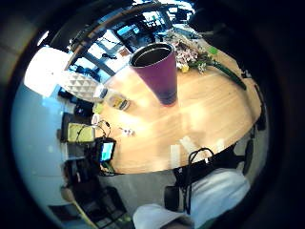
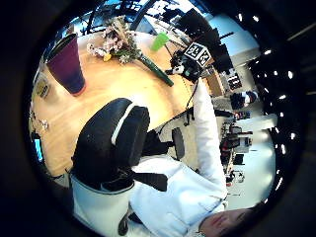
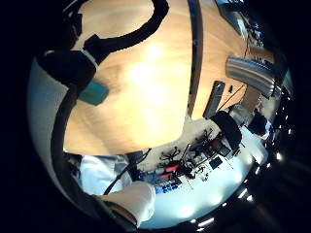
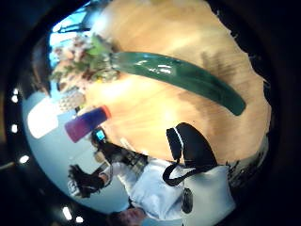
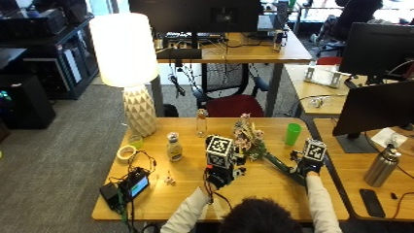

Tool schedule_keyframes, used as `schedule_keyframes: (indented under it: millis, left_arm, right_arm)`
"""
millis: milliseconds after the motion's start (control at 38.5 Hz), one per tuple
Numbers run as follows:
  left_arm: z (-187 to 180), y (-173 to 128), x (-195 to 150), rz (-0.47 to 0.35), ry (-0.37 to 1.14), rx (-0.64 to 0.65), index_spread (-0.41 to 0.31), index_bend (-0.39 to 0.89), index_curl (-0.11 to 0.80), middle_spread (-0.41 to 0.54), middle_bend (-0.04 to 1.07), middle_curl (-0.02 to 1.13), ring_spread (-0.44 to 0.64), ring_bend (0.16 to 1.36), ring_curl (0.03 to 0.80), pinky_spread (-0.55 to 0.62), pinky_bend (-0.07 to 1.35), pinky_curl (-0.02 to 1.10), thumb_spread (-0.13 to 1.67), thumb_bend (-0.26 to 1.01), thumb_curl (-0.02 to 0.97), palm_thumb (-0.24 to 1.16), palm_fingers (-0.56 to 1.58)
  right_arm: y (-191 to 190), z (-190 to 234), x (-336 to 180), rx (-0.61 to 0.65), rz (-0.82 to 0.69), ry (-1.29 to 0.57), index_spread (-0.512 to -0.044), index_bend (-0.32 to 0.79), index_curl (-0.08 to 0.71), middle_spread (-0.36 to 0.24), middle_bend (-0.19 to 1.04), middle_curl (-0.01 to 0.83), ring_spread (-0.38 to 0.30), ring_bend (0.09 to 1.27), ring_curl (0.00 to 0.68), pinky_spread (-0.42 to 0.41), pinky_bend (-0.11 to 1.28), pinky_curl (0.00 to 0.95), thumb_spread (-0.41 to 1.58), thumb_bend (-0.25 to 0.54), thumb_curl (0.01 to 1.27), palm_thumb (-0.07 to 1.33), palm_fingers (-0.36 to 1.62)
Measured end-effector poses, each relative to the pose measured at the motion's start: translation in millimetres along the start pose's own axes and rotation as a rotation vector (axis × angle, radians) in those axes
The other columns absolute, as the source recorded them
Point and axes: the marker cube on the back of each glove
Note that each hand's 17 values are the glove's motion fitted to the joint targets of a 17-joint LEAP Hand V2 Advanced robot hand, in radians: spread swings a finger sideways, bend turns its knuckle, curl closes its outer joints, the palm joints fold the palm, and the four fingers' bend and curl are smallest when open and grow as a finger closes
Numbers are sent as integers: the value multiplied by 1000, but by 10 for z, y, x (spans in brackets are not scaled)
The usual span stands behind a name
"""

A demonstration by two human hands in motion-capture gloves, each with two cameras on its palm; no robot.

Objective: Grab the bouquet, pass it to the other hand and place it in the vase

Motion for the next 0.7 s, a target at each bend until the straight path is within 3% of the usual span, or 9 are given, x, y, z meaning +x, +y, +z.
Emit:
schedule_keyframes:
  millis: [78,312,442,468,572,650,702]
  left_arm:
    - [-17,36,14,-5,8,-17,-57,155,306,156,178,260,366,572,247,357,461,313,1123,-19,233,228,235]
    - [50,-10,-40,-5,26,-4,-50,156,312,150,174,272,362,570,253,353,450,320,1125,-20,238,228,240]
    - [37,24,-35,-16,31,-27,-48,156,315,149,173,276,361,568,256,353,447,324,1126,-20,240,227,239]
    - [40,31,-36,-17,34,-33,-48,156,315,149,173,277,361,568,256,353,447,324,1126,-20,240,227,239]
    - [102,-5,-95,-24,37,-48,-48,156,317,149,171,279,361,566,258,349,448,326,1124,-19,244,232,240]
    - [132,-49,-132,-29,62,-75,-48,158,319,149,175,282,361,563,259,348,446,327,1124,-19,246,232,244]
    - [154,-89,-157,-37,83,-92,-44,153,318,149,177,283,361,562,259,347,445,328,1124,-19,247,233,244]
  right_arm:
    - [-63,153,-19,-37,-38,15,-196,74,91,-51,351,388,-70,694,353,111,758,350,1015,11,334,680,581]
    - [-328,372,-27,184,53,146,-213,168,151,-60,357,403,-104,636,352,66,668,329,977,27,382,827,705]
    - [-290,421,-76,159,64,181,-217,194,207,-74,337,410,-126,594,352,10,610,318,958,42,407,918,843]
    - [-290,430,-80,152,75,182,-216,193,214,-85,374,424,-150,617,361,-48,615,320,947,64,422,966,1021]
    - [-319,452,-105,175,55,116,-210,212,263,-102,386,442,-188,626,373,-140,560,313,814,43,471,1002,1163]
    - [-382,435,-100,252,23,53,-209,176,286,-132,369,454,-206,748,427,-230,592,342,743,36,504,1032,1329]
    - [-423,399,-96,345,11,41,-206,123,282,-131,463,489,-203,816,451,-243,634,364,784,42,510,1052,1425]
